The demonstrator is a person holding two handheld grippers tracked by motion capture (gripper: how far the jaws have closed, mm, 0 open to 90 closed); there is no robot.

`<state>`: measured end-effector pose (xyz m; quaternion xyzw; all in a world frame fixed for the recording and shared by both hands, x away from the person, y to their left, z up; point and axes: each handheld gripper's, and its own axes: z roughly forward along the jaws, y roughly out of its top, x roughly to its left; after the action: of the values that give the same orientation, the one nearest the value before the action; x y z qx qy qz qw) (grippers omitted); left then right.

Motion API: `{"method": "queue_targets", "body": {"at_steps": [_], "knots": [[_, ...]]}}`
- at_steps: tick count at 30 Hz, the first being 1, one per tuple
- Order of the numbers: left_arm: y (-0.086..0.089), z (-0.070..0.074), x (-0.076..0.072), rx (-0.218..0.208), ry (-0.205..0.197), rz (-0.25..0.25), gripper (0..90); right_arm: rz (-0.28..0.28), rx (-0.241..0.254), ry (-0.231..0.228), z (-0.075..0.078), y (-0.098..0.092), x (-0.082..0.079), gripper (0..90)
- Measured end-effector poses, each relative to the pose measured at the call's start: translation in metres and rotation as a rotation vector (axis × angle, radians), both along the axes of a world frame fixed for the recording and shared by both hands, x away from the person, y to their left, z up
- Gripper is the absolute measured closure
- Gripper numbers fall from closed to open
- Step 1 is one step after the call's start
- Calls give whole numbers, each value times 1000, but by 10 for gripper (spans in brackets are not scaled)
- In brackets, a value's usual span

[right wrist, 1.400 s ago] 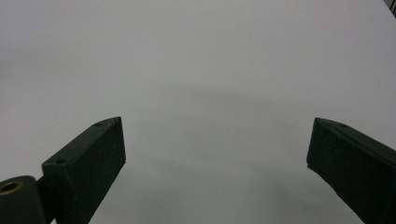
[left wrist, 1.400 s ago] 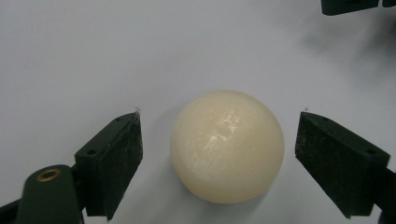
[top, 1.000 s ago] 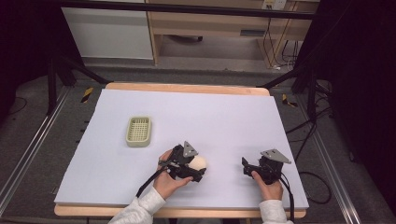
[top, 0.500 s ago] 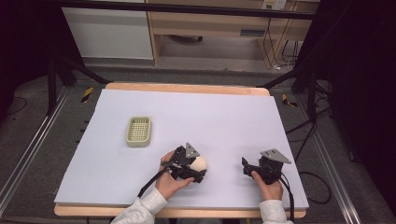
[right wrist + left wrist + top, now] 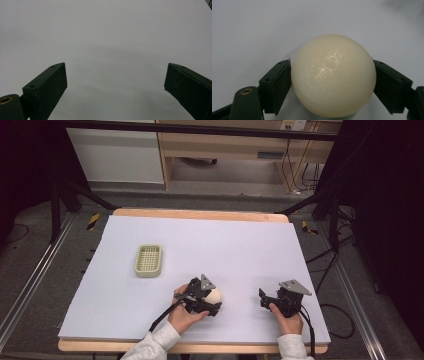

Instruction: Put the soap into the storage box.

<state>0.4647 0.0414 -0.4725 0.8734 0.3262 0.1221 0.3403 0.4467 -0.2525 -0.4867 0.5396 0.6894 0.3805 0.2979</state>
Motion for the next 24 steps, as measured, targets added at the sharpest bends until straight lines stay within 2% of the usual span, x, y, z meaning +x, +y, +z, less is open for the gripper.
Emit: {"method": "queue_targets", "body": {"at_steps": [8,24], "knots": [[-3,-3,-1,19,-5,0,234,1,1,1,0,0,0,49],[-3,-2,-1,12,1,4,238,1,0,1,0,0,0,49]]}}
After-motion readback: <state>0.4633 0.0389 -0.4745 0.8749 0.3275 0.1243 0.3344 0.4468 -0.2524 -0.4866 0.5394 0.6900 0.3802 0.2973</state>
